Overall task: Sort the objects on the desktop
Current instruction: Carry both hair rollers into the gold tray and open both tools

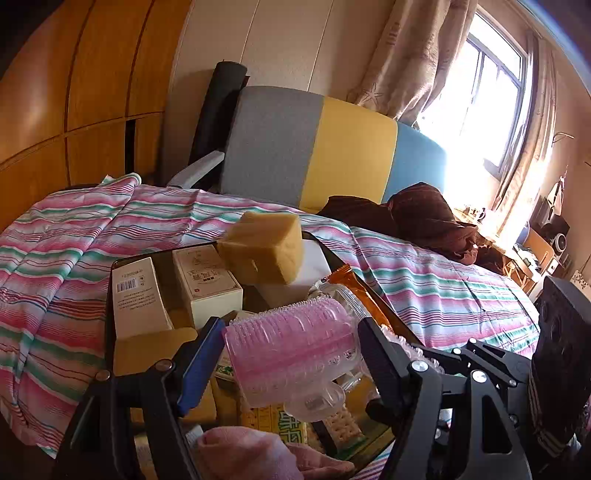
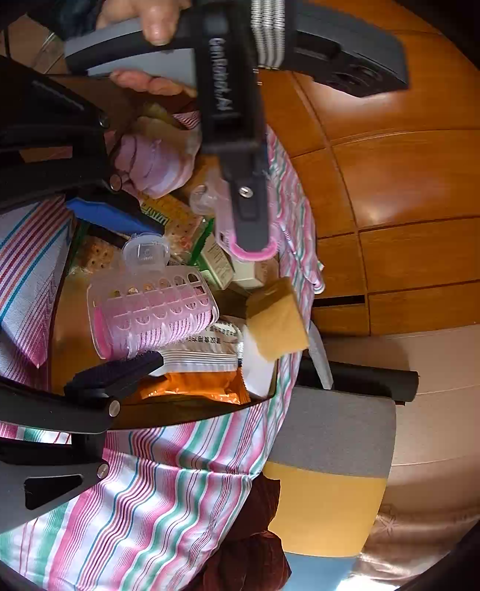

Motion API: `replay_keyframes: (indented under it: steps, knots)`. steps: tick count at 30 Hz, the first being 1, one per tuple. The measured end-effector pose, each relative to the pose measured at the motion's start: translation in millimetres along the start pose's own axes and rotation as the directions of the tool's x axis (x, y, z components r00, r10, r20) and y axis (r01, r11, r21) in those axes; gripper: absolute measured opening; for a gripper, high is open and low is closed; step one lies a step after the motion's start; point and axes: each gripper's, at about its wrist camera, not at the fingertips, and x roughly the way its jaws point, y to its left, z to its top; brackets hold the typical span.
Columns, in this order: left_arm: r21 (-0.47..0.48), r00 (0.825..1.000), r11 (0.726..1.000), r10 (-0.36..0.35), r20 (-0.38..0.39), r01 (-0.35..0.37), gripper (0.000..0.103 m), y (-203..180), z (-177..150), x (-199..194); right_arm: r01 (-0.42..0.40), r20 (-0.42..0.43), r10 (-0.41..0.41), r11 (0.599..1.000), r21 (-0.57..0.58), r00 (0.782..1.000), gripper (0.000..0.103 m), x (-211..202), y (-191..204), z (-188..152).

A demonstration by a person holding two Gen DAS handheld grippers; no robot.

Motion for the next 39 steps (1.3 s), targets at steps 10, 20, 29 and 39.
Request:
replay_keyframes:
  steps: [10,20,29,39]
  knots:
    - [-0.030,0.996,0.999,-0.019,-0.089,0.016,0.076,5,7,36,-0.024,-0.037,0.026,0.999,0.049,0.999,0.065,13,-15,-9]
    - [-0.078,0.990,0.997,-0.030,-0.139,0.019,0.076,10,11,53,-0.037,-0.016,0.039,0.995,0.088,0.999,0.066,9,-20,-12]
    - [-0.107,0.987,0.992,-0.075,-0.140,0.060,0.083,9,24,54,-0.035,0.012,0.034,0.993,0.115,0.999,0.069,1,-24,-12]
    - [-0.096,0.999,0.995,0.034,-0.002,-0.034,0.083,12,16,-2,-0.014,0.046,0.007,0.989,0.145,0.999,0.073,-15,-24,-10]
